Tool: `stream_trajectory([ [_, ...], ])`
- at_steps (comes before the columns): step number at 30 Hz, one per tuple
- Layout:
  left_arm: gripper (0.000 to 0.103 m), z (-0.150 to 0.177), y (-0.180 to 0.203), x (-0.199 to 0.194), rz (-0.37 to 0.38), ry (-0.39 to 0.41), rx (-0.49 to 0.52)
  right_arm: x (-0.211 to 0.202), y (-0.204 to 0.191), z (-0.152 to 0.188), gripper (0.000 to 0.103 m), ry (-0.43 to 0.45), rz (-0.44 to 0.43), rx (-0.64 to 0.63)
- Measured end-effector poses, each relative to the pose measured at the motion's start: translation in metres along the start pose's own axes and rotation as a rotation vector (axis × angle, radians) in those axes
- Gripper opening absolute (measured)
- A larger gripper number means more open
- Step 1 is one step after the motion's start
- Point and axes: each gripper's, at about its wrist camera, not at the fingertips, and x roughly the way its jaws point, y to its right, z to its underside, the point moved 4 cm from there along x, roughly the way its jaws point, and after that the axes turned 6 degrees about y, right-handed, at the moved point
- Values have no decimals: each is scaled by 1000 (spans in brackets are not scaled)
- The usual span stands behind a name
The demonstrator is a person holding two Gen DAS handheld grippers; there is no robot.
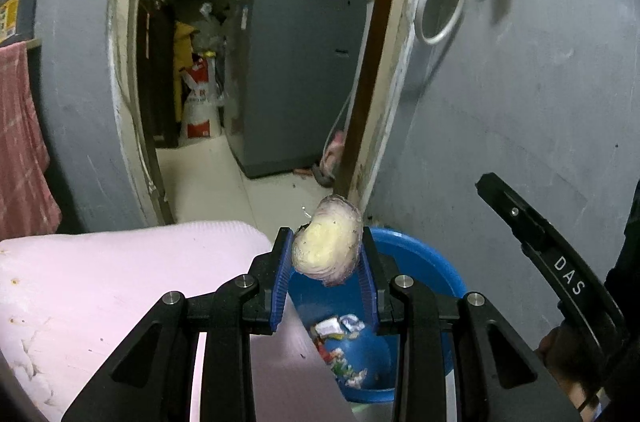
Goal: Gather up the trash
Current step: 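Lift both held scraps and carry them over the blue bucket, then open both tools to drop the lump and tan scrap into the bucket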
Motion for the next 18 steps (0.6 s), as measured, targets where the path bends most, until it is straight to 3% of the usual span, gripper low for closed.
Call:
stream_trajectory([
  [11,28,20,-3,36,31,-171,-30,17,4,14,21,-100,8,4],
  [18,33,27,-7,40,42,-214,-48,19,4,14,23,-115,11,6],
])
